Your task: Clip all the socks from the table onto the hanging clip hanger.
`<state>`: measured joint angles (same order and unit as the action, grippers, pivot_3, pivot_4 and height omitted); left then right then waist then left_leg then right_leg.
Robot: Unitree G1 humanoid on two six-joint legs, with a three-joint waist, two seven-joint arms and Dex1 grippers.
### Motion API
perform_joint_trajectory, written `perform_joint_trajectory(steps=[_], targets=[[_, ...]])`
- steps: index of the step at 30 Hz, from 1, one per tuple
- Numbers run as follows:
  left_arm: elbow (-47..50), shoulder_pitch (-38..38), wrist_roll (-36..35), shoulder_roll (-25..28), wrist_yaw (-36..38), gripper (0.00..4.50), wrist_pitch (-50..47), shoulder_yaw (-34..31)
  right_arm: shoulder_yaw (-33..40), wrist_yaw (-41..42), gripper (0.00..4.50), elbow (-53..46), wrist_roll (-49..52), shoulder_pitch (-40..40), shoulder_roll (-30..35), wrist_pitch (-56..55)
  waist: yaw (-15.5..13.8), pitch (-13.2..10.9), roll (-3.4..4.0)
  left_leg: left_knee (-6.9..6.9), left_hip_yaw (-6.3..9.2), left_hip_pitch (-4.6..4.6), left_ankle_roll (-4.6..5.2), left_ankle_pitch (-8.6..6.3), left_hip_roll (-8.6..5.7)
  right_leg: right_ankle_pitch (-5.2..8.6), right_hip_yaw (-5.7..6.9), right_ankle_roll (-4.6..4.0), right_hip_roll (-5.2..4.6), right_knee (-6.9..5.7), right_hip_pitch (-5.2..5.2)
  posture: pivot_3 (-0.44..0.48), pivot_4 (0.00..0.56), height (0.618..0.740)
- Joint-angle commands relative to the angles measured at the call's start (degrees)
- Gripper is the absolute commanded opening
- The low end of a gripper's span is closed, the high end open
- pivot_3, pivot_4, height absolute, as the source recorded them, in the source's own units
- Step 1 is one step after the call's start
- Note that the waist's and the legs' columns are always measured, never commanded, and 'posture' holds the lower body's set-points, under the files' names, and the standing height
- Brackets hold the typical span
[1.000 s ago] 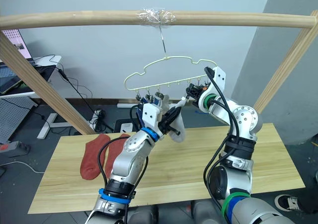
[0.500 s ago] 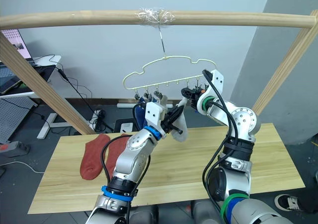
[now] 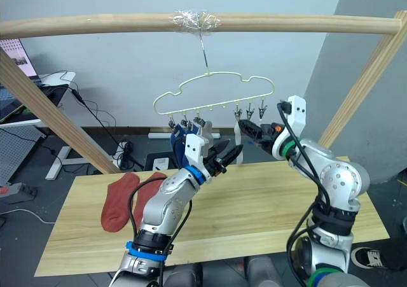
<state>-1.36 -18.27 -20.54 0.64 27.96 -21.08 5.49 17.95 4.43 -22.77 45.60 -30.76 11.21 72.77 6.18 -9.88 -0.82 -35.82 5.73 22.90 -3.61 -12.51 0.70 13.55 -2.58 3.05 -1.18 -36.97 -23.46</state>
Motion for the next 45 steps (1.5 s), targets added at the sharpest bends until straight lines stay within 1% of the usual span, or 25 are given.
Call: perform_joint_trajectory(steps=[1,2,5,7,8,9,10,12,14,16,21,25,27,29,34,45], targets=[[6.4,3.0,-3.2,3.5,2.8,4.13,-4.4,-0.5,-5.8,1.7,4.5,-4.3,-5.2,3.1,2.2,-7.7,0.5,0.0,0.05,0.01,0.01,-0.01,0.0,0.0,0.0,0.0,0.0,0.0,0.0,-0.01,-0.01,-0.152,0.153,0.74],[8.0,4.0,-3.6,4.9,3.3,4.45,-5.5,-0.7,-7.9,2.2,4.5,-4.4,-7.4,4.2,2.7,-10.8,0.7,-0.1,0.09,0.01,-0.01,-0.01,0.0,0.0,0.0,0.0,-0.02,0.0,0.0,-0.04,-0.06,-0.151,0.155,0.74],[12.0,5.8,-2.5,10.3,4.1,4.49,-7.2,-0.9,-14.6,3.1,4.5,-3.1,-15.6,7.2,3.6,-21.4,1.3,-0.1,0.13,0.01,0.0,-0.04,0.0,0.0,0.01,0.14,-0.02,-0.24,0.0,-0.08,-0.07,-0.148,0.157,0.74],[14.3,6.1,-3.6,12.6,4.2,4.5,-9.0,-2.2,-17.0,2.8,4.13,-1.4,-20.1,8.3,3.2,-27.5,1.7,-0.1,0.13,0.01,0.0,-0.05,0.0,0.0,0.01,0.16,-0.01,-0.28,0.0,-0.1,-0.06,-0.148,0.157,0.74],[16.0,6.2,-5.0,13.4,4.5,4.5,-9.4,-3.5,-18.6,2.9,3.93,-0.5,-22.5,8.7,3.3,-30.6,1.7,-0.2,0.13,0.0,-0.01,-0.04,0.0,0.0,0.01,0.17,-0.02,-0.29,0.0,-0.08,-0.06,-0.115,0.157,0.74],[17.5,6.2,-6.0,14.0,4.7,4.5,-9.4,-4.6,-20.2,3.0,3.62,0.4,-24.8,8.9,3.4,-33.3,1.7,-0.2,0.11,0.0,-0.01,-0.03,-0.01,0.0,0.01,0.17,-0.03,-0.3,0.0,-0.06,-0.06,-0.101,0.154,0.74],[18.7,6.2,-6.7,14.6,4.7,4.5,-9.4,-5.6,-21.1,3.1,3.62,1.3,-26.3,9.1,3.1,-35.7,1.7,-0.2,0.06,0.0,-0.01,-0.01,-0.01,0.0,0.01,0.17,-0.03,-0.3,-0.01,-0.03,-0.05,-0.101,0.154,0.74],[20.6,6.5,-6.6,15.9,4.9,4.5,-8.8,-6.3,-21.4,3.1,3.62,2.5,-27.6,9.2,1.6,-38.8,1.5,-0.2,0.02,0.02,-0.01,0.0,-0.01,0.0,0.01,0.13,-0.03,-0.22,-0.01,-0.01,-0.06,-0.089,0.15,0.74],[22.9,6.6,-7.6,16.9,4.8,4.5,-8.8,-7.4,-21.4,2.7,3.33,4.4,-29.0,8.6,0.3,-41.2,1.1,-0.2,0.02,0.09,0.0,-0.02,-0.01,0.0,0.01,0.05,-0.02,-0.06,-0.01,-0.02,-0.07,-0.077,0.148,0.74],[25.8,7.0,-9.6,17.3,4.1,4.5,-9.7,-9.1,-21.9,2.5,2.82,6.8,-30.8,7.6,-0.7,-43.4,0.7,-0.2,0.01,0.12,0.01,-0.02,-0.01,0.0,0.01,0.04,-0.01,-0.05,-0.01,-0.02,-0.08,-0.062,0.142,0.74],[28.3,8.5,-11.1,18.1,3.3,4.5,-10.2,-10.2,-22.1,3.0,2.82,11.2,-33.2,5.5,-2.5,-46.6,-0.2,-0.3,0.0,0.11,0.0,-0.03,-0.01,0.0,0.02,0.04,-0.02,-0.06,-0.01,-0.04,-0.09,-0.053,0.14,0.74],[28.2,9.3,-10.3,17.8,2.8,4.5,-9.3,-9.1,-21.5,2.2,2.82,16.0,-34.9,2.9,-4.5,-49.3,-0.9,-0.3,0.0,0.09,0.0,-0.03,-0.01,0.0,0.02,0.04,-0.02,-0.07,-0.01,-0.04,-0.08,-0.036,0.131,0.74],[28.3,9.2,-10.3,17.5,2.4,4.5,-9.1,-8.6,-21.2,1.5,2.43,17.9,-35.8,1.8,-5.4,-50.5,-1.3,-0.3,-0.01,0.09,-0.01,-0.03,-0.01,0.0,0.02,0.03,-0.02,-0.07,-0.01,-0.05,-0.08,-0.034,0.128,0.74],[28.3,9.1,-10.3,17.3,2.1,4.5,-8.9,-8.4,-20.7,0.9,1.92,19.5,-36.4,0.7,-6.2,-51.0,-1.4,-0.3,0.0,0.09,0.0,-0.03,-0.02,0.0,0.02,0.03,-0.02,-0.07,-0.01,-0.05,-0.09,-0.029,0.129,0.74],[28.4,9.9,-10.3,17.7,2.1,4.5,-8.3,-8.3,-19.6,-0.4,1.92,21.9,-37.2,-0.6,-7.5,-51.6,-1.6,-0.3,0.0,0.1,0.0,-0.02,-0.02,0.0,0.02,0.03,-0.01,-0.06,-0.01,-0.04,-0.08,-0.024,0.124,0.74],[28.0,10.4,-10.0,17.9,2.1,4.5,-7.4,-8.2,-18.2,-1.9,1.92,23.6,-38.2,-1.6,-9.0,-51.6,-1.6,-0.2,0.0,0.09,0.0,-0.04,-0.02,0.01,0.02,0.02,-0.02,-0.06,-0.01,-0.11,-0.08,-0.021,0.118,0.74]])
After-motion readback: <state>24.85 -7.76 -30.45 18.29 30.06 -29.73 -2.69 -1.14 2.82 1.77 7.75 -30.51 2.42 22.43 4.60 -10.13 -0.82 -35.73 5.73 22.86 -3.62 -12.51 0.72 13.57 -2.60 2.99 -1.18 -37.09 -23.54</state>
